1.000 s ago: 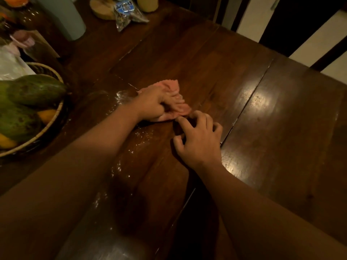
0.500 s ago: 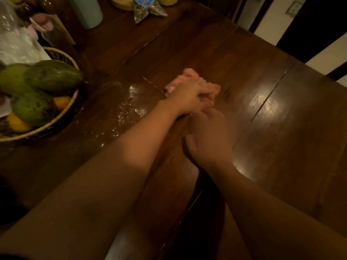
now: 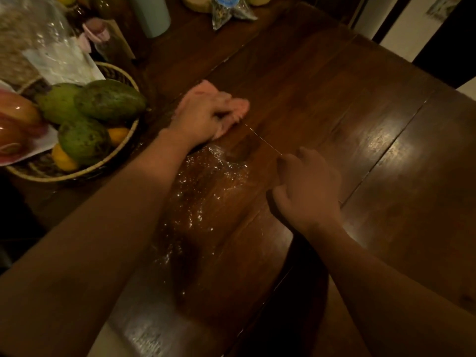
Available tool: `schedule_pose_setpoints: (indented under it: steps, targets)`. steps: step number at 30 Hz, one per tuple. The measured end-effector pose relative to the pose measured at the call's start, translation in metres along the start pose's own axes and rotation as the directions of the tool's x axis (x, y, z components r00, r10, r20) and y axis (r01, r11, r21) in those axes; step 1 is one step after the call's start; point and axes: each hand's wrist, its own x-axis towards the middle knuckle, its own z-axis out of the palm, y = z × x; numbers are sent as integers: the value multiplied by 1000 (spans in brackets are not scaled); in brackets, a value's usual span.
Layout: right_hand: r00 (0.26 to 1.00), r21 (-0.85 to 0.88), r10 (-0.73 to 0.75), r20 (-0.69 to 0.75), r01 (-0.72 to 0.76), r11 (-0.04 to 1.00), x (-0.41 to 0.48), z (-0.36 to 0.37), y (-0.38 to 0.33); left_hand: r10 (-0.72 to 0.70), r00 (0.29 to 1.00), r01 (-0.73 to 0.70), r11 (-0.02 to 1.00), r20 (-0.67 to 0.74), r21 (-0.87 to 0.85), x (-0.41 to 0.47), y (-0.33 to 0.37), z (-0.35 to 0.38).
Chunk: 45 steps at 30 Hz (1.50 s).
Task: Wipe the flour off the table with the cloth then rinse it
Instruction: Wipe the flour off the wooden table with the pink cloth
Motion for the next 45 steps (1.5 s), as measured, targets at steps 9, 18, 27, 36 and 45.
schedule_pose_setpoints:
  steps: [9,18,27,36,45]
  targets:
    - [1000,8,5,7,-5,1000,0,1,1,-292,943,327,902,-159,282,-36,-4,16]
    - [1000,29,25,16,-26,999,1,-2,0,-481,832,546,796,-276,261,5,-43,-4]
    - [1000,18,15,5,-15,1000,0,-1,1,-506,834,549,797,-220,250,26,-44,-18]
    - [1000,19,21,15,-22,1000,-1,-2,-2,-187,974,215,943,-131,254,-72,-18,22]
    - [1000,7,17,16,-17,1000,0,-1,1,-229,958,261,945,-173,197,-28,16,12]
